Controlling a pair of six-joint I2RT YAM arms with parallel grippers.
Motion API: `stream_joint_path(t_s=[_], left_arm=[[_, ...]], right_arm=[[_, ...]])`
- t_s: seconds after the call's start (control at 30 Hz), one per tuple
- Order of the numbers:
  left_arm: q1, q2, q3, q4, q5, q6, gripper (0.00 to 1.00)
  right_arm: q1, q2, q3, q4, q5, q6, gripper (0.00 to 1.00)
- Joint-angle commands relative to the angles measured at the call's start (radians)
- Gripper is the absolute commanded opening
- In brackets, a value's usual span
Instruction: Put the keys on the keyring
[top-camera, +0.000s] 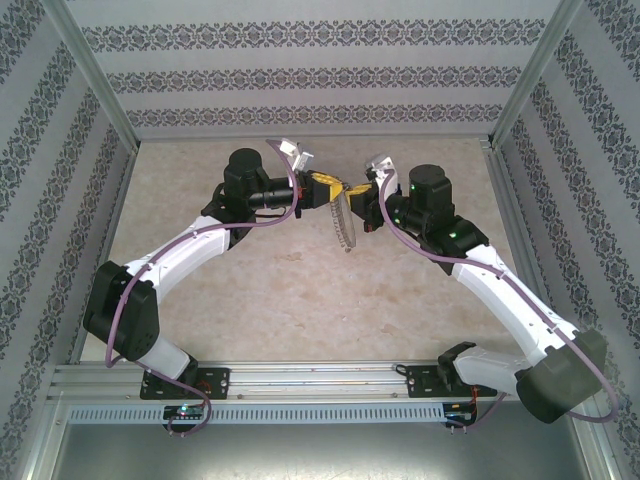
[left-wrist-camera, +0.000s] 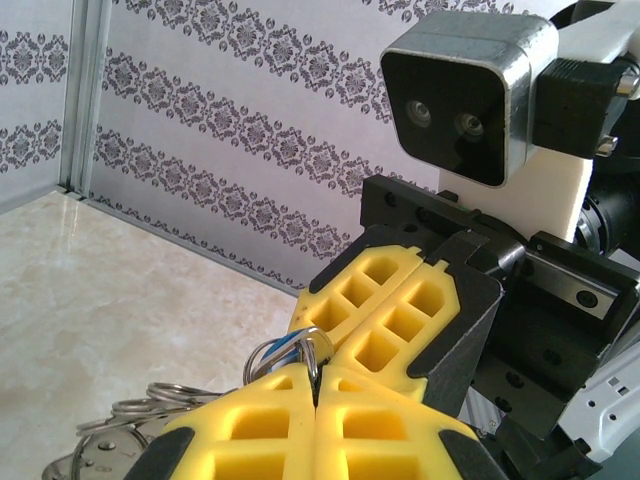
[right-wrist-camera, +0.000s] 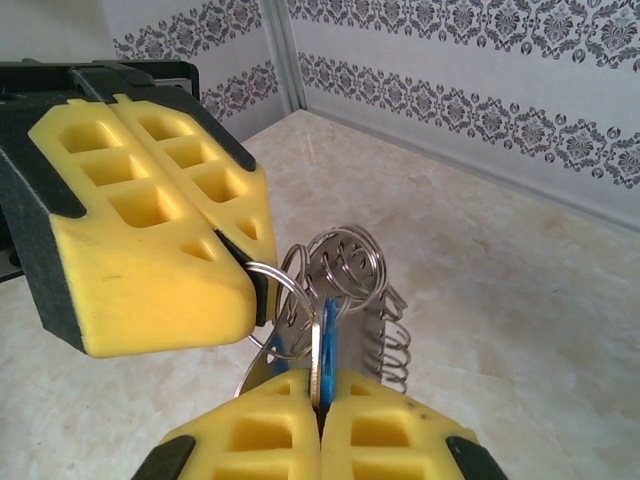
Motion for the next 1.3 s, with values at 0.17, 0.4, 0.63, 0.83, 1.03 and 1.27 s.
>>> stream_joint_path(t_s=[0.17,0.4,0.63,0.83,1.03,1.27], left_arm=[[-0.014,-0.017,0.038,0.012,0.011,0.021,0.00],[-0.013,-0.026,0.032,0.009,0.009,0.027,0.00],[-0.013,-0.024,0.033,0.010,0.008,0.023,0.00],[-0.013,-0.023,0.032,0.008,0.008,0.025,0.00],[-0.013,-0.011,0.035,0.010,0.019,0.023,0.00],[-0.013,0.000,0.041,0.007,0.035,0.017,0.00]], right_arm=[[-0.063,-0.063,-0.010,0.021,0.005,0.002,0.00],[-0.084,-0.070,-0.014,0.022,-0.002,0.011,0.00],[-0.086,-0.073,-0.014,0.022,-0.003,0.012,0.00],[-0.085,-0.060,-0.006,0.021,-0.019,0.016,0.00],[-0.075,-0.048,0.008,0.015,-0.021,0.019,0.00],[-0.052,-0.017,0.031,0.003,-0.015,0.013,0.00]])
